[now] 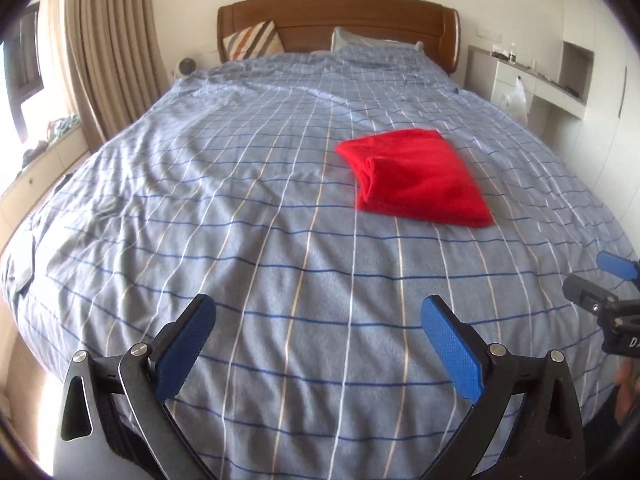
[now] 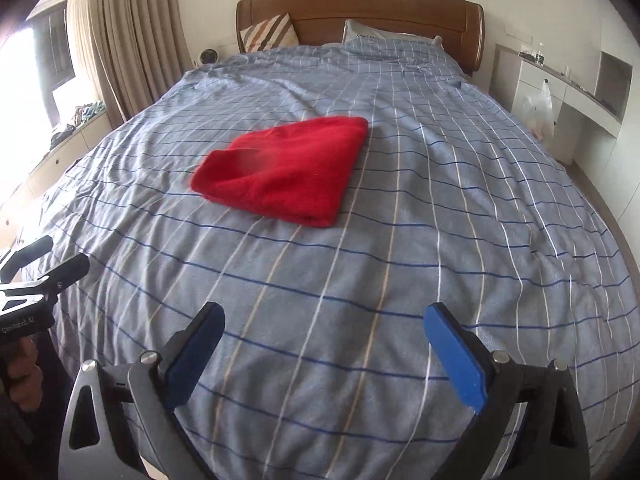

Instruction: Fold small clothes

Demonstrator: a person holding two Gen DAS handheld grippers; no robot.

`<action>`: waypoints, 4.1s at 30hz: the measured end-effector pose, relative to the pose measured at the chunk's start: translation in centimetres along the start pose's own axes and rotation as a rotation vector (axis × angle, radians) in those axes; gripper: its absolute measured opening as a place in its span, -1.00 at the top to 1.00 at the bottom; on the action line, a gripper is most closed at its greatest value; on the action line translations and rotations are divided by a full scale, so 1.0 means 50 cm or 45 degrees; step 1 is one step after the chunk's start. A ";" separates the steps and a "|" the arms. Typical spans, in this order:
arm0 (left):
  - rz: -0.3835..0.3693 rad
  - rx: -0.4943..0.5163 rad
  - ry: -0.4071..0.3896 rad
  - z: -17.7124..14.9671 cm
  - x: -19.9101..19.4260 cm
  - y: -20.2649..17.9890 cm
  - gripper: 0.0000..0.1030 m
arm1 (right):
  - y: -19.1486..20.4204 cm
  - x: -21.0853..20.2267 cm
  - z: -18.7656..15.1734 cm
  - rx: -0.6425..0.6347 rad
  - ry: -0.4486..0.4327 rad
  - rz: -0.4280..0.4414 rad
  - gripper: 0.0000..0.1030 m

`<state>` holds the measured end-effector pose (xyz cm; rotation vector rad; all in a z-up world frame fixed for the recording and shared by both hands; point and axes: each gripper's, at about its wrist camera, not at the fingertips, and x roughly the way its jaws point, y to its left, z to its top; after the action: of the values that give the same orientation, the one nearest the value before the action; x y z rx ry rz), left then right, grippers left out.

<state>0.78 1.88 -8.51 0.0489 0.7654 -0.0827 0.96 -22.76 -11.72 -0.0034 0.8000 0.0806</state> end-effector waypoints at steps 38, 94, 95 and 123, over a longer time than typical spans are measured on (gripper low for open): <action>0.137 0.073 0.049 -0.001 -0.124 -0.010 -1.00 | 0.115 -0.175 -0.014 -0.075 -0.051 -0.095 -0.99; 0.028 0.048 -0.002 0.072 -0.076 -0.058 -1.00 | 0.101 -0.151 0.061 -0.063 -0.115 -0.273 -0.99; 0.031 0.057 -0.001 0.072 -0.076 -0.060 -1.00 | 0.101 -0.151 0.061 -0.064 -0.115 -0.273 -0.99; 0.061 0.070 -0.033 0.086 -0.095 -0.062 -1.00 | 0.109 -0.156 0.069 -0.061 -0.127 -0.265 -0.99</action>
<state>0.06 -1.23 -2.17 0.1181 0.7353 -0.0589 -2.37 -17.75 -3.60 -0.1270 0.6942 -0.0961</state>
